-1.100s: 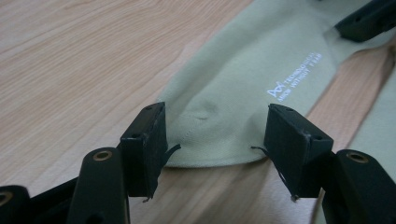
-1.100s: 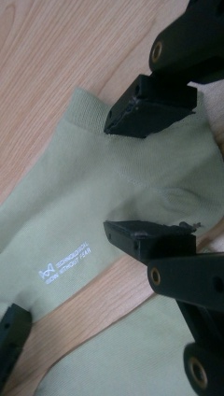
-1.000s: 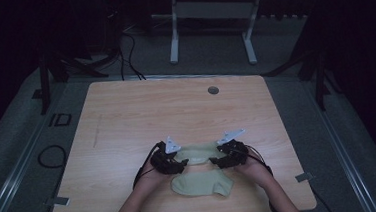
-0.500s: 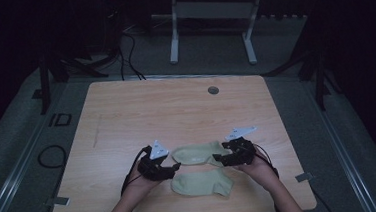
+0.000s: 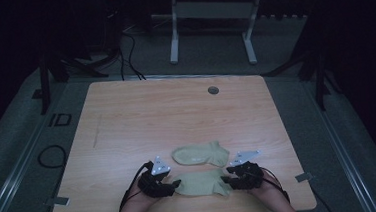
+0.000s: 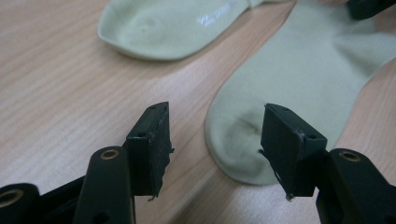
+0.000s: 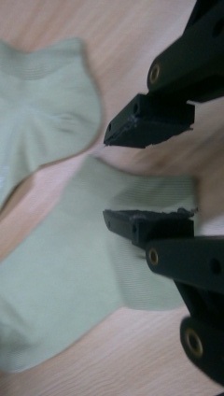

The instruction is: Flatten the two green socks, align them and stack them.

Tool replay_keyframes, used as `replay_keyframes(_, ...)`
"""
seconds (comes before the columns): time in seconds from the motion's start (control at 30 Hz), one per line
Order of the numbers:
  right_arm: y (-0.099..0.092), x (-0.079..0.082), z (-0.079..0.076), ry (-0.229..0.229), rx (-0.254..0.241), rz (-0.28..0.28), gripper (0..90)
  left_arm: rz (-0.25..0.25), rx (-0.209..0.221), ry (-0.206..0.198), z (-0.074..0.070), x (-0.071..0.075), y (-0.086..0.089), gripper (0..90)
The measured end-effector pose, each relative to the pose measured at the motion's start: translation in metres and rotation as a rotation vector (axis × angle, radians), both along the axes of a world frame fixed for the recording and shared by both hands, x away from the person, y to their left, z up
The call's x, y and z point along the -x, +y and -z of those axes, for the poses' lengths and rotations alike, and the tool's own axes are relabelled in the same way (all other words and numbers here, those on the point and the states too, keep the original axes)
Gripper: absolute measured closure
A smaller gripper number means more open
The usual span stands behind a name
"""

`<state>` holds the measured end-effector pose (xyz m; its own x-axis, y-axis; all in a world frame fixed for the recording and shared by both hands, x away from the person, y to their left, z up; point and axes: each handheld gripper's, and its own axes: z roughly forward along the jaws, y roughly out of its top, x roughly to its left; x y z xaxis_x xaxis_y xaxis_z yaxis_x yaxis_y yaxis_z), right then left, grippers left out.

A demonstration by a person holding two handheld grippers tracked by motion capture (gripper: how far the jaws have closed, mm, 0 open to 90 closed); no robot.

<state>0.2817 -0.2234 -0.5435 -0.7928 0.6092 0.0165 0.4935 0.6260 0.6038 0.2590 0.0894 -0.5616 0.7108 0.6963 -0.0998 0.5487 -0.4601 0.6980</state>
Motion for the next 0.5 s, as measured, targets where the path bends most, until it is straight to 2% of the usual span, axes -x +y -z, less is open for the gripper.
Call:
replay_keyframes(0.1,-0.005,0.005,0.006,0.02,0.02,0.007,59.9,0.004,-0.011,-0.003,0.004,0.002,-0.001,47.7)
replay_keyframes(0.2,-0.008,0.006,0.006,0.034,0.004,0.018,64.2,0.003,-0.02,-0.005,0.003,0.003,-0.003,51.5)
replay_keyframes(0.27,-0.007,0.009,0.006,0.025,0.012,0.012,69.1,0.012,-0.04,-0.027,0.004,0.006,-0.004,55.6)
replay_keyframes(0.4,-0.002,0.016,0.007,-0.001,0.023,-0.005,81.4,0.027,-0.048,-0.027,0.003,0.01,-0.007,68.4)
replay_keyframes(0.47,-0.001,0.018,0.007,-0.008,0.025,-0.002,83.4,0.031,-0.046,-0.026,0.003,0.011,-0.008,73.7)
replay_keyframes(0.5,0.0,0.019,0.007,-0.018,0.027,-0.001,84.2,0.034,-0.035,-0.02,0.004,0.012,-0.009,79.5)
